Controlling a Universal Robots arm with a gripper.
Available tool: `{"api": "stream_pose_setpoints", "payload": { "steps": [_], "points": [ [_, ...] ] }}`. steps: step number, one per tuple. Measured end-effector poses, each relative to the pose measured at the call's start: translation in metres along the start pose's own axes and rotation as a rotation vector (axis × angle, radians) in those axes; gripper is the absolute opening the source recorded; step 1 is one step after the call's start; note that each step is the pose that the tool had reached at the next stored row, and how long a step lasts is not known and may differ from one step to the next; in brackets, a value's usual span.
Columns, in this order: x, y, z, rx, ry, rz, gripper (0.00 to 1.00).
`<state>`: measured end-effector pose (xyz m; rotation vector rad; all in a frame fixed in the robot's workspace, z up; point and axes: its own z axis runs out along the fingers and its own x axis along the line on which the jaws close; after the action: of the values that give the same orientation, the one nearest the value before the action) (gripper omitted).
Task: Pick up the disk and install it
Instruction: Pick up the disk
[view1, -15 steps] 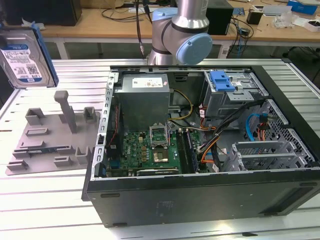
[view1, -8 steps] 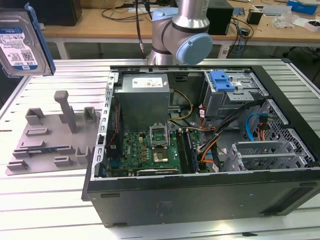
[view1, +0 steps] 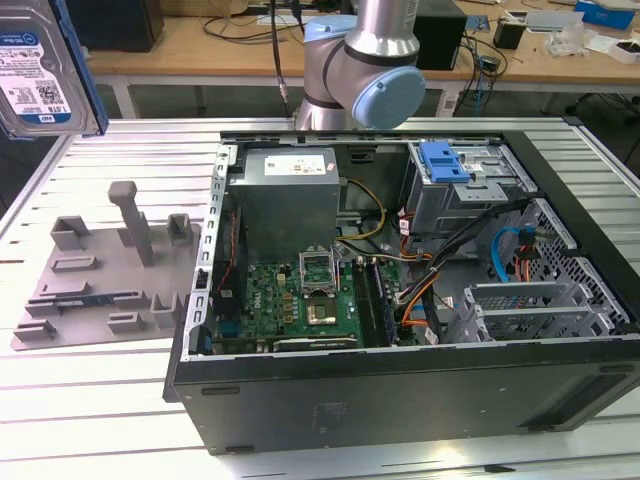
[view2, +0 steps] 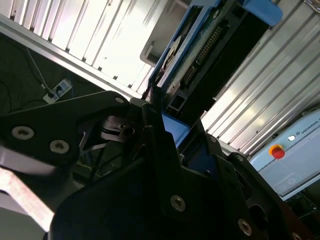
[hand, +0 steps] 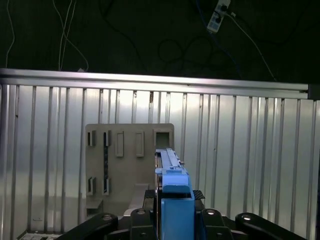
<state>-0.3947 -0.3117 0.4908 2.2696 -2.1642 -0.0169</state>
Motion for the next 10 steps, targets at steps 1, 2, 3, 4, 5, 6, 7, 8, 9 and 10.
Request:
{"api": "stream_pose_setpoints", "payload": {
  "steps": [1,2,3,4,5,6,7,8,9,10],
  "points": [
    [0.0000,-0.0001,0.0000,-0.0001,0.0000,0.000,0.37],
    [0.0001,-0.0002,-0.0001,-0.0002,0.0001,0.000,0.37],
    [0.0001,-0.0002,-0.0001,-0.0002,0.0001,0.000,0.37],
    [0.0001,-0.0002,-0.0001,-0.0003,0.0001,0.000,0.37],
    [0.0001,-0.0003,-0.0002,-0.0003,0.0001,0.000,0.37],
    [0.0002,-0.0003,-0.0002,-0.0003,0.0001,0.000,0.37],
    [0.0002,-0.0004,-0.0002,-0.0003,0.0000,0.000,0.37],
    [0.0003,-0.0005,-0.0002,-0.0002,0.0001,0.000,0.37],
    [0.0003,-0.0006,-0.0002,-0.0001,0.0000,0.000,0.37],
    [0.0008,-0.0010,-0.0007,-0.0001,0.0001,0.000,0.37]
  ]
}}
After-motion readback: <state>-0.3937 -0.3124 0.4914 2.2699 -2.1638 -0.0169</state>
